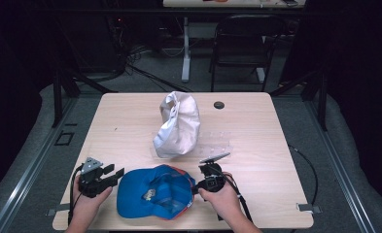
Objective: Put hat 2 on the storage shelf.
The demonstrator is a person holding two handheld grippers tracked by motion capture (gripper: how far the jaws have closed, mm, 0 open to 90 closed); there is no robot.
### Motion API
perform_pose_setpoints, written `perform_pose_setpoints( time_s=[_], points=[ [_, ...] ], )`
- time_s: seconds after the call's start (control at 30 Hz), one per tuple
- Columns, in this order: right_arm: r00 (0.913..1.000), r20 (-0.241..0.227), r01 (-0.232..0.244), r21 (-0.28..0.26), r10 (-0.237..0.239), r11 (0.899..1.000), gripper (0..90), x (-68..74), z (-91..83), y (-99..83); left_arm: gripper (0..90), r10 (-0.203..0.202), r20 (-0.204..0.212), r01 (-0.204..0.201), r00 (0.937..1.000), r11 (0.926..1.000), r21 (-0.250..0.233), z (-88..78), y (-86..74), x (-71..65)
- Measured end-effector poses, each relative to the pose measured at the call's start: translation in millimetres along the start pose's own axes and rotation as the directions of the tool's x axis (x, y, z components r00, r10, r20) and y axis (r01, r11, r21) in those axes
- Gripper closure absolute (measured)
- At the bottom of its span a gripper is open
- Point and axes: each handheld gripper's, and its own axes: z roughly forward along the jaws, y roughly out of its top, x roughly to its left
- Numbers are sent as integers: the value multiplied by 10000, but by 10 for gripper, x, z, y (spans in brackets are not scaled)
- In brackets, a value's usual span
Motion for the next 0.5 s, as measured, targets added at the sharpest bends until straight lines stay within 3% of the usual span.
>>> perform_pose_setpoints(
  time_s=[0.1,0.13,0.17,0.33,0.5],
  points=[
    [10000,65,-66,-92,67,9999,900,-76,-91,-22,518,2,35,-2,10000,10000,3,3,0,-13],
    [9992,123,-374,-359,379,9987,900,-84,-107,-40,518,11,36,-11,10000,10000,29,3,2,-19],
    [9997,120,-193,-179,195,9997,900,-125,-149,-40,518,22,41,-22,10000,10000,7,6,1,-24],
    [9990,257,-349,-335,358,9988,900,-235,-251,-88,518,83,72,-84,9999,10000,37,17,-1,-40],
    [9985,-2,-551,-275,551,9981,898,-291,-269,-124,518,96,77,-97,9999,9999,122,19,2,-40]
  ],
)
